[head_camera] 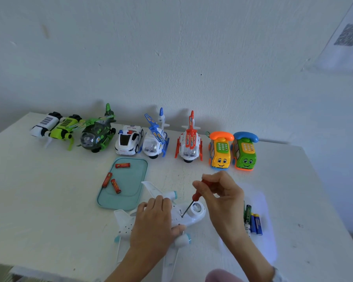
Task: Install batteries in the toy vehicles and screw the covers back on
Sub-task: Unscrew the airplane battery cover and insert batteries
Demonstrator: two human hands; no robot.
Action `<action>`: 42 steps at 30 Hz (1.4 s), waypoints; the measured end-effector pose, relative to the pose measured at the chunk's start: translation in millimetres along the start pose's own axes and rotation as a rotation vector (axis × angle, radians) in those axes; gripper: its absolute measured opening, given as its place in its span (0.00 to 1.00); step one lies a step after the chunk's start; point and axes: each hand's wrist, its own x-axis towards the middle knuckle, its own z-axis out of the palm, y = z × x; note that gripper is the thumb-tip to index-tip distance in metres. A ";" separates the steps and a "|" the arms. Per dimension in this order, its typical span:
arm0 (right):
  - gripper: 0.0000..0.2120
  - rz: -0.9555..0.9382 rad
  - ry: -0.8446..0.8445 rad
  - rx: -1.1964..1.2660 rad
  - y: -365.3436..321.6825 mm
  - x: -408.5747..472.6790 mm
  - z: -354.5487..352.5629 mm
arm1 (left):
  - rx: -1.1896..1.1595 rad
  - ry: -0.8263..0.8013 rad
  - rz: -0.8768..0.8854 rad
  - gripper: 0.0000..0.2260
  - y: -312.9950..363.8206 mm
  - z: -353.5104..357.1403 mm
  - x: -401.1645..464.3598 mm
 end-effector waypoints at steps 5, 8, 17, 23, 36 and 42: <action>0.10 0.064 -0.088 0.050 6.1 -8.3 -0.9 | 0.010 0.008 0.031 0.26 -0.5 -0.9 -1.0; 0.11 0.005 -0.046 -0.021 7.6 -10.8 -0.3 | 0.063 -0.037 0.030 0.29 -2.5 -2.0 -0.5; 0.06 -0.037 -0.204 -0.041 4.7 -12.1 8.4 | 0.070 -0.115 0.019 0.26 -0.6 -4.4 -0.6; 0.24 -0.023 -0.064 -0.250 15.1 -12.4 2.3 | 0.053 -0.054 0.026 0.26 -3.2 -3.8 -0.4; 0.20 0.110 0.108 -0.195 23.6 -15.6 6.4 | 0.079 -0.134 -0.011 0.27 -2.4 -6.2 2.4; 0.18 0.459 0.142 0.003 39.4 -14.3 3.8 | 0.061 -0.119 0.011 0.24 -3.2 -8.7 2.1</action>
